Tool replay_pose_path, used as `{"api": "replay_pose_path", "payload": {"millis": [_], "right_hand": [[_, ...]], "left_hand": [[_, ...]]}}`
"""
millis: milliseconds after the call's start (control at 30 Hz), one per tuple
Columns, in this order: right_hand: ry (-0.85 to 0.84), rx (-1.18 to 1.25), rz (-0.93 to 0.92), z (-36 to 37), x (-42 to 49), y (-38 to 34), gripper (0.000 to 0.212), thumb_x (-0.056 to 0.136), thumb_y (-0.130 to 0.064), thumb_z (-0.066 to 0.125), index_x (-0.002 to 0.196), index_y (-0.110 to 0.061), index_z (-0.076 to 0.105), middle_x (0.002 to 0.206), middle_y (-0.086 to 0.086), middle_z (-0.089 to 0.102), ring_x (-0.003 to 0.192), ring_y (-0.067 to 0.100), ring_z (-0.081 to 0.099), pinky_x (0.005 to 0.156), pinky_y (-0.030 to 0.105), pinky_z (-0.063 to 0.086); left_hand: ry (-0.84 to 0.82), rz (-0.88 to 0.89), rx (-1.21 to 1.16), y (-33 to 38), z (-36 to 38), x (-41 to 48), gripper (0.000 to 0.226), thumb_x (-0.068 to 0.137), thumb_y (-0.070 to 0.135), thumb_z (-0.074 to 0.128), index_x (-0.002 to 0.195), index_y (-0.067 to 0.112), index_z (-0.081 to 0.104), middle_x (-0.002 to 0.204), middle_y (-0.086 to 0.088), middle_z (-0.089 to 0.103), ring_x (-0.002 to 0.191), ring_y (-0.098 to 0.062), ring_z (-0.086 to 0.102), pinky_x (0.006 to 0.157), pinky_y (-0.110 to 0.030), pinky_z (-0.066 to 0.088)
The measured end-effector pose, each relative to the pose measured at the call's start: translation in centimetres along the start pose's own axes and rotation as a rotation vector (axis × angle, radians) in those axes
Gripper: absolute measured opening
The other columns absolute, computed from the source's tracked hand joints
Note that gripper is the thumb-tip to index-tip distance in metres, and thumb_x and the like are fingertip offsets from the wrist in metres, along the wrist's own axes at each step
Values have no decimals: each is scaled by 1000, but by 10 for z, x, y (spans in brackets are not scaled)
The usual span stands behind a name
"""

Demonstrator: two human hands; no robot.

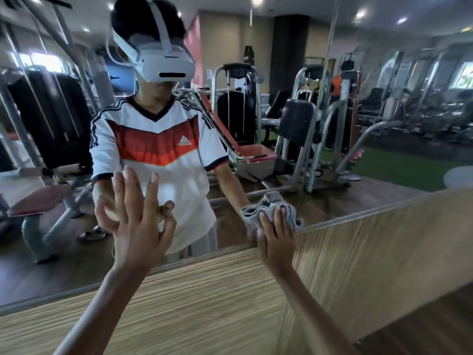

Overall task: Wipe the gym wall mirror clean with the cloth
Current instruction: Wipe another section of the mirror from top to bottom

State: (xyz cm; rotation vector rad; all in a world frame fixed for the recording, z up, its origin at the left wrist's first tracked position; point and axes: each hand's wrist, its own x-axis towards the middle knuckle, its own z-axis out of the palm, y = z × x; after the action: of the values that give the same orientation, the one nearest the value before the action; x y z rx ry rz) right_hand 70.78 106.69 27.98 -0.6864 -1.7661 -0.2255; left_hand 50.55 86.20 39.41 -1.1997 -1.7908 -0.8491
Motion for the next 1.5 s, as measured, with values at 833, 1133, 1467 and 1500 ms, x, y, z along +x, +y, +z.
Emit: {"api": "replay_pose_path", "payload": {"millis": [833,1133,1467,1500], "right_hand": [[271,162,310,-11,142,-79,52,108,-34,26,151,-7,37,161,23,19,151,35,14,123,52,16],[274,42,336,-20,135,-19,50,104,-27,34,151,-9,38,161,17,23,151,29,19,118,56,26],[227,-22,-271,-25,170,-51,45,107,-30,31,148,-16,44,154,17,39,149,24,28,117,34,27],[203,-32,-303,-24,159,-37,45,107,-29,32,148,-17,44,155,17,37,149,26,28,116,40,31]], "left_hand": [[68,65,111,10,-21,36,63,91,39,47,148,11,46,156,-23,15,146,-32,8,116,-60,8],[108,200,159,15,-36,90,60,97,34,44,152,10,40,166,-19,6,153,-24,-15,119,-53,-8],[250,296,234,21,-29,140,65,101,41,39,158,16,25,165,-19,12,154,-33,8,119,-58,3],[278,310,262,20,-27,140,64,101,41,40,158,15,26,164,-21,16,153,-35,13,119,-59,6]]}}
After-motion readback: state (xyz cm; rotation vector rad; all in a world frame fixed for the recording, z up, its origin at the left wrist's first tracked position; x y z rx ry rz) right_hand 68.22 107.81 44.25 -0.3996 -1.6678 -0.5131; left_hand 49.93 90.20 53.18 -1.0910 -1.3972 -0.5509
